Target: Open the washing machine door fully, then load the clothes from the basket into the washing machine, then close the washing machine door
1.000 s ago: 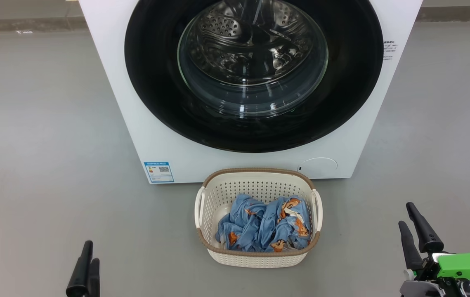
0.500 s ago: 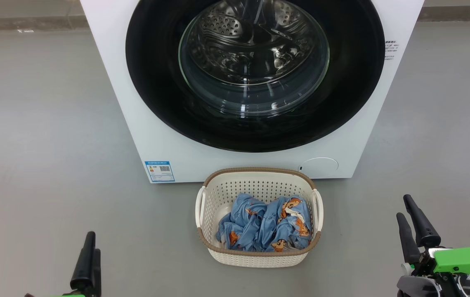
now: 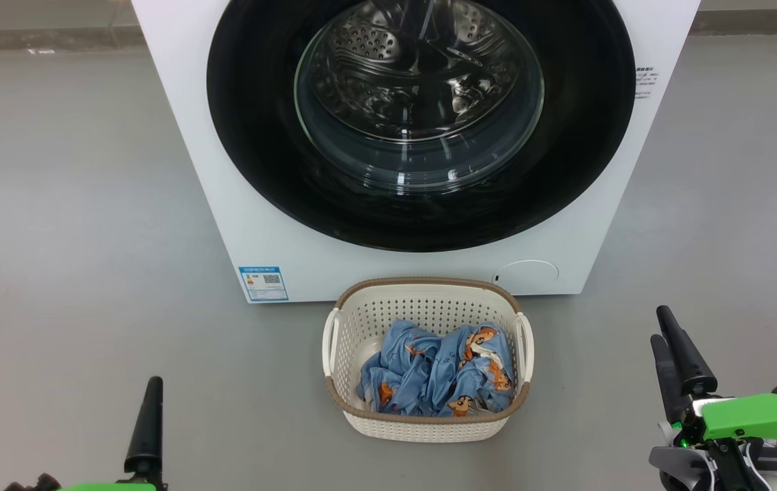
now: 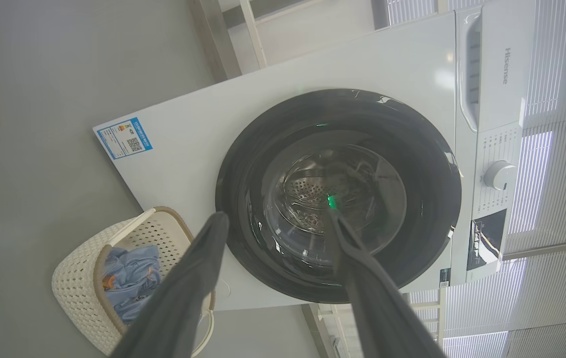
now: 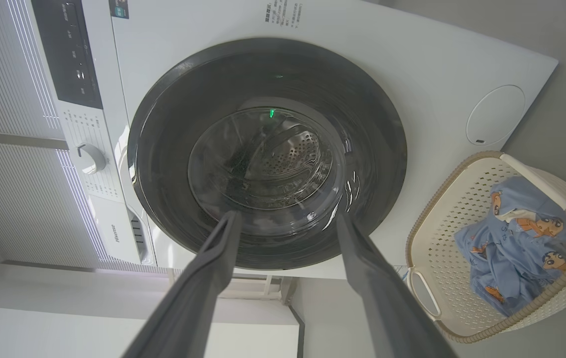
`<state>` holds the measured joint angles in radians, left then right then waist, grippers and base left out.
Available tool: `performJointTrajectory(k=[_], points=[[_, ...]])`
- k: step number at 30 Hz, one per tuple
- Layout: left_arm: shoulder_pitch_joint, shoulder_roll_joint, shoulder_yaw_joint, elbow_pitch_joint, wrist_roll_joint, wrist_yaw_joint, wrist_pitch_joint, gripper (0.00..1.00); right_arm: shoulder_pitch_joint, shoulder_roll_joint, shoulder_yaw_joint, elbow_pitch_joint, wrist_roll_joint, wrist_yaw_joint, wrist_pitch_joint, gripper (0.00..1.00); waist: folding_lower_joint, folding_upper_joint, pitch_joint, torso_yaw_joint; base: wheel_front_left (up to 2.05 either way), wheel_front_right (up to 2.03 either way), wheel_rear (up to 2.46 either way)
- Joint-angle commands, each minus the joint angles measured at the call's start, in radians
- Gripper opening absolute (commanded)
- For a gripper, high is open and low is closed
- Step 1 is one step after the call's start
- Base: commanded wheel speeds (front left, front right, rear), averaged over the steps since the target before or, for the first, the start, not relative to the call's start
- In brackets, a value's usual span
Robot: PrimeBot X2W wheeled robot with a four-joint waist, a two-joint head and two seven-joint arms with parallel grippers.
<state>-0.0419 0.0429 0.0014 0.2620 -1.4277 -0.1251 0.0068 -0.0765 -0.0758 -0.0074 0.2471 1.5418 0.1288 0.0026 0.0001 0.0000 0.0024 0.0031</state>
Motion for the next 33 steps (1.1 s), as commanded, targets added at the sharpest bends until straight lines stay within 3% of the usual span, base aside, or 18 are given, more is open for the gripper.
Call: performJointTrajectory(k=[1, 11, 33], points=[[-0.052, 0.016, 0.006, -0.022, 0.037, -0.003, -0.015, 1.00, -0.054, -0.024, 0.016, -0.032, -0.029, 0.001, -0.014, 1.00, -0.0001, 0.0000, -0.001, -0.001, 0.00, 0.00, 0.00], [-0.063, 0.013, 0.002, -0.017, 0.185, -0.002, -0.045, 1.00, -0.070, -0.035, 0.038, -0.023, -0.139, 0.001, -0.044, 1.00, -0.0001, 0.0000, 0.000, -0.002, 0.00, 0.00, 0.00], [-0.083, 0.020, -0.029, -0.017, 0.521, 0.038, -0.108, 1.00, -0.100, -0.054, 0.079, -0.005, -0.575, 0.001, -0.106, 1.00, -0.0001, 0.0000, -0.003, 0.001, 0.00, 0.00, 0.00]])
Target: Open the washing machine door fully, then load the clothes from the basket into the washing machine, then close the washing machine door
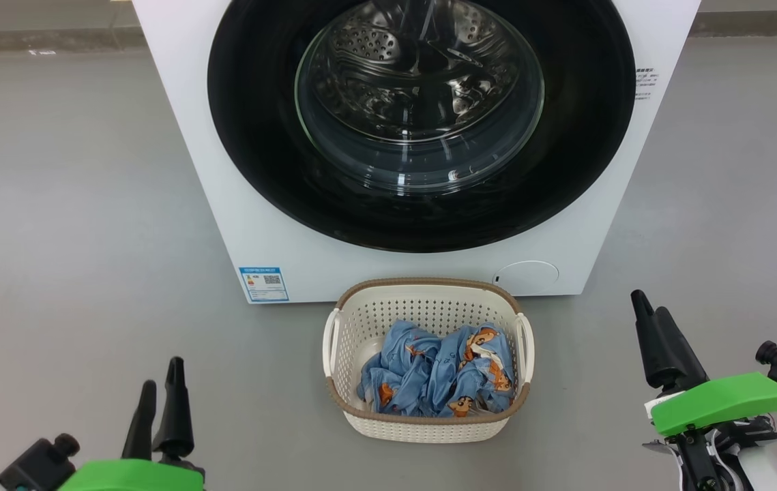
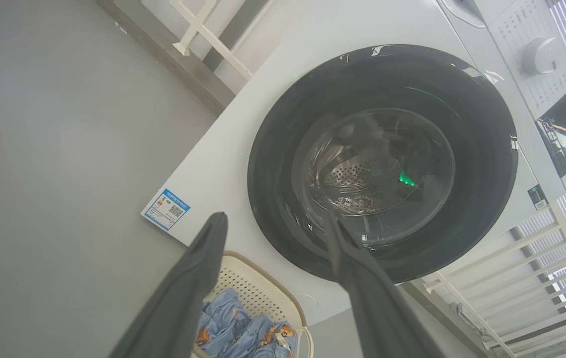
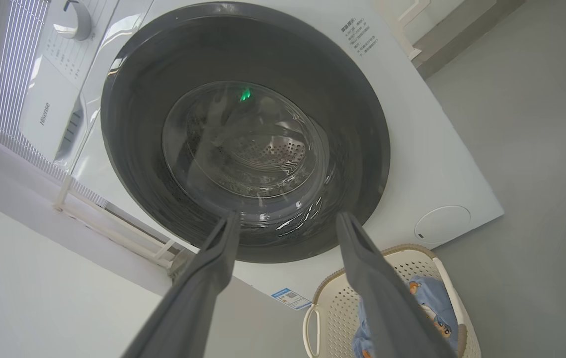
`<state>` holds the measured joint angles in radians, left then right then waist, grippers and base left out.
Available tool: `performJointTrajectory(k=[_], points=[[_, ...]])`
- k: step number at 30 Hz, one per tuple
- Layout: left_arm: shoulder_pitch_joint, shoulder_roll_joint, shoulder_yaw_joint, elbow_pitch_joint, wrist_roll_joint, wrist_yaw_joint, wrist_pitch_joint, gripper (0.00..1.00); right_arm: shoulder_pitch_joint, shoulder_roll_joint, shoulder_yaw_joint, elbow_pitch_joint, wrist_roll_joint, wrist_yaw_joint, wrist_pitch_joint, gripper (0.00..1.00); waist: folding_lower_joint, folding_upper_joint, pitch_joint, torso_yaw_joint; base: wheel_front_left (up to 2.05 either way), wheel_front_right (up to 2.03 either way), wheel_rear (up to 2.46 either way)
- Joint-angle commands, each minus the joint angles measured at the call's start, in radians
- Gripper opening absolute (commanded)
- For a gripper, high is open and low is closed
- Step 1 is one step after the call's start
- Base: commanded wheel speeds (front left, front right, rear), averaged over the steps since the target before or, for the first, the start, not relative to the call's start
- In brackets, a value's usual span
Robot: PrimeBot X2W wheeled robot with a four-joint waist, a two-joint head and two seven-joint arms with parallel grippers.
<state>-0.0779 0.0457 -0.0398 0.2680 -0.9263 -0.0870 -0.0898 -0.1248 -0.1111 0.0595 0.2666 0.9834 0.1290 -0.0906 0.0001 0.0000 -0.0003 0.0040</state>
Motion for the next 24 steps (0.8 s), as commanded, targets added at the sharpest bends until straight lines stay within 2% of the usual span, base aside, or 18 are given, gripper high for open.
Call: performJointTrajectory(k=[1, 10, 24], points=[[-0.048, 0.017, 0.012, -0.021, 0.032, 0.001, -0.015, 1.00, -0.053, -0.020, 0.014, -0.022, -0.036, 0.001, -0.016, 1.00, 0.0000, 0.0000, 0.000, 0.000, 0.00, 0.00, 0.00], [-0.059, 0.014, 0.006, -0.006, 0.134, 0.007, -0.042, 1.00, -0.067, -0.021, 0.023, 0.018, -0.190, 0.001, -0.042, 1.00, 0.0000, 0.0000, -0.004, 0.001, 0.00, 0.00, 0.00], [-0.079, 0.011, -0.010, 0.019, 0.287, 0.010, -0.084, 1.00, -0.093, -0.026, 0.049, 0.057, -0.364, 0.001, -0.084, 1.00, 0.0000, 0.0000, -0.006, 0.005, 0.00, 0.00, 0.00]])
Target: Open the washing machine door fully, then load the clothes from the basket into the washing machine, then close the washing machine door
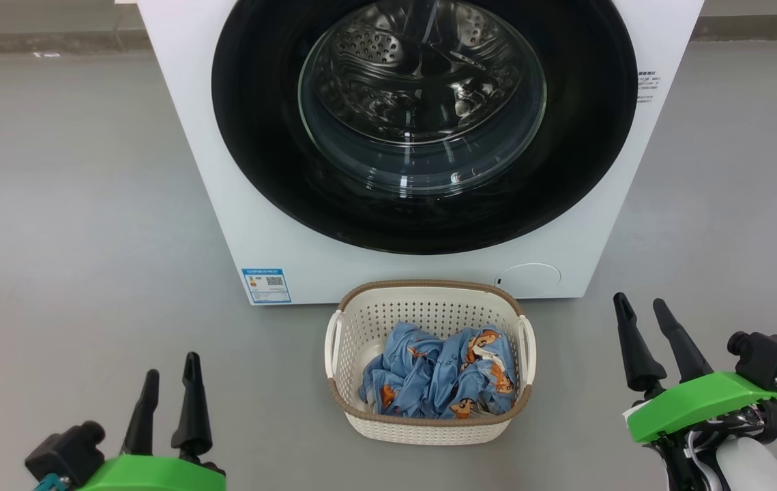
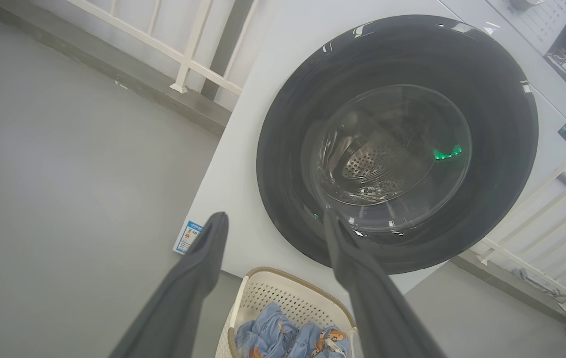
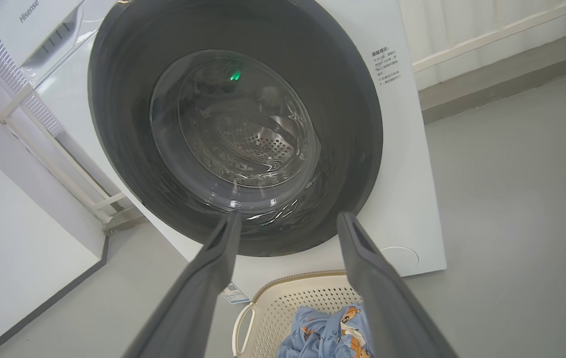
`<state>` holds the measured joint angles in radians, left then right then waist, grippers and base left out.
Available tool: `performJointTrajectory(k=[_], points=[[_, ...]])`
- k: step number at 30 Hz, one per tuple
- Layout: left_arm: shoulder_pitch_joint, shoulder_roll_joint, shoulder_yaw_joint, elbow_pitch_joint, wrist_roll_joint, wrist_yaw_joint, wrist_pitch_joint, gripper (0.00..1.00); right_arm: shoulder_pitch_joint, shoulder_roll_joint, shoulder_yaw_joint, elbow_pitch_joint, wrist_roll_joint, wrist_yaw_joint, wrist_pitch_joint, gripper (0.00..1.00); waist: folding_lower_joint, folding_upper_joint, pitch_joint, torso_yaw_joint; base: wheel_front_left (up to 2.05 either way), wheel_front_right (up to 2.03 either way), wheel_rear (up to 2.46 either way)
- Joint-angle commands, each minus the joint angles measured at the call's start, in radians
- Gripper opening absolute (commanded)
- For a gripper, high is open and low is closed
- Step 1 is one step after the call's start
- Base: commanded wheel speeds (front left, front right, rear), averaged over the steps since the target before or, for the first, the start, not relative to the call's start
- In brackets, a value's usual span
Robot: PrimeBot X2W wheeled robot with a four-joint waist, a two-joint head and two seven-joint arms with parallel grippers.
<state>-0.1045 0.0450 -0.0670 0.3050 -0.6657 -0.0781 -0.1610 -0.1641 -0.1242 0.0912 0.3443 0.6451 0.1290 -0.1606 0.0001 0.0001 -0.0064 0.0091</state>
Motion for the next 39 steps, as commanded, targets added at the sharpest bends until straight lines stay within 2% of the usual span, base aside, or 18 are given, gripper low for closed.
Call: performJointTrajectory(k=[1, 30, 39], points=[[-0.054, 0.012, 0.015, -0.017, 0.036, 0.001, -0.016, 1.00, -0.055, -0.014, 0.020, -0.020, -0.036, 0.001, -0.017, 1.00, 0.0000, -0.0001, 0.000, 0.000, 0.00, 0.00, 0.00], [-0.082, 0.010, -0.010, 0.000, 0.320, 0.005, -0.099, 1.00, -0.084, -0.045, 0.096, -0.001, -0.328, 0.002, -0.100, 1.00, 0.0000, -0.0001, -0.010, 0.005, 0.00, 0.00, 0.00], [-0.078, 0.009, -0.003, -0.009, 0.326, 0.004, -0.101, 1.00, -0.077, -0.045, 0.094, -0.001, -0.326, 0.002, -0.101, 1.00, 0.0000, -0.0001, -0.010, 0.002, 0.00, 0.00, 0.00]])
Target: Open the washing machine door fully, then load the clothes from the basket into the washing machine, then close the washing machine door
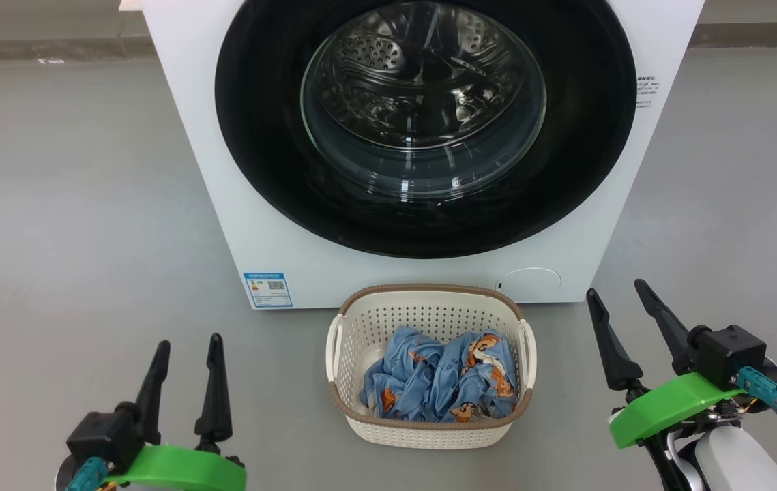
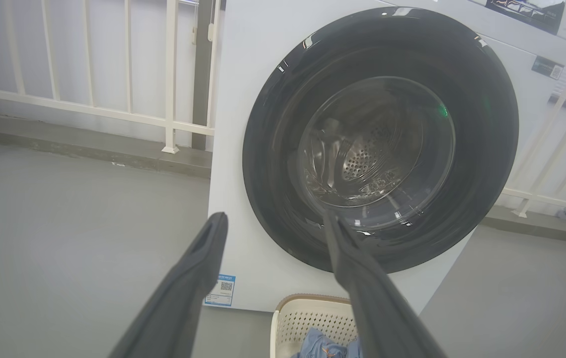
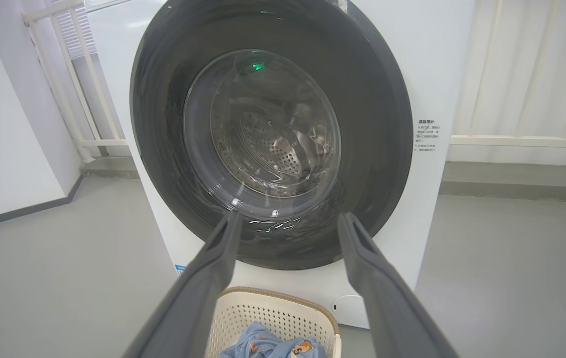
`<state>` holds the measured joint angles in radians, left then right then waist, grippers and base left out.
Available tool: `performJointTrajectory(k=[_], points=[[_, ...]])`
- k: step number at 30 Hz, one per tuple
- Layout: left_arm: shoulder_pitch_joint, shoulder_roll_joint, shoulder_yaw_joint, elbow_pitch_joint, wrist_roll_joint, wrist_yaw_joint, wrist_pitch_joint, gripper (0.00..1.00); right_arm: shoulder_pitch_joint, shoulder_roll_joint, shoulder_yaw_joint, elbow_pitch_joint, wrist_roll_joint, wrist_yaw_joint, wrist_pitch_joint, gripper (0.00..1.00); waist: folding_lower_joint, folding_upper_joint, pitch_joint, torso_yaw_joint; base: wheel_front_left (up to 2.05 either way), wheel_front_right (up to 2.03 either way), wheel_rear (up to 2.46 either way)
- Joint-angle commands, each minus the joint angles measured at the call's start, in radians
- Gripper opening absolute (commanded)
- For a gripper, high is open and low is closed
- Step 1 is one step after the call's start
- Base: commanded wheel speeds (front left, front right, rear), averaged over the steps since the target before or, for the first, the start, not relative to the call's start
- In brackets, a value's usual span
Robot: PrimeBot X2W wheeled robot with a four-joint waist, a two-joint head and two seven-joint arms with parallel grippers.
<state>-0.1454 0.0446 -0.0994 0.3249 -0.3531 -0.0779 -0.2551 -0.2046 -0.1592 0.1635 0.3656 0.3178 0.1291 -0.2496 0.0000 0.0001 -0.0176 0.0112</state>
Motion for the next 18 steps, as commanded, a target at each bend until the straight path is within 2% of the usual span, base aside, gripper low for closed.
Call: performJointTrajectory(k=[1, 18], points=[[-0.037, 0.010, 0.030, -0.030, 0.013, 0.003, -0.007, 1.00, -0.036, -0.009, 0.021, -0.023, 0.002, 0.002, -0.012, 1.00, 0.0000, -0.0001, 0.001, -0.001, 0.00, 0.00, 0.00], [-0.037, 0.008, 0.035, -0.037, 0.001, -0.007, -0.007, 1.00, -0.038, -0.009, 0.022, -0.023, 0.010, 0.002, -0.012, 1.00, 0.0000, -0.0001, 0.000, -0.001, 0.00, 0.00, 0.00]])
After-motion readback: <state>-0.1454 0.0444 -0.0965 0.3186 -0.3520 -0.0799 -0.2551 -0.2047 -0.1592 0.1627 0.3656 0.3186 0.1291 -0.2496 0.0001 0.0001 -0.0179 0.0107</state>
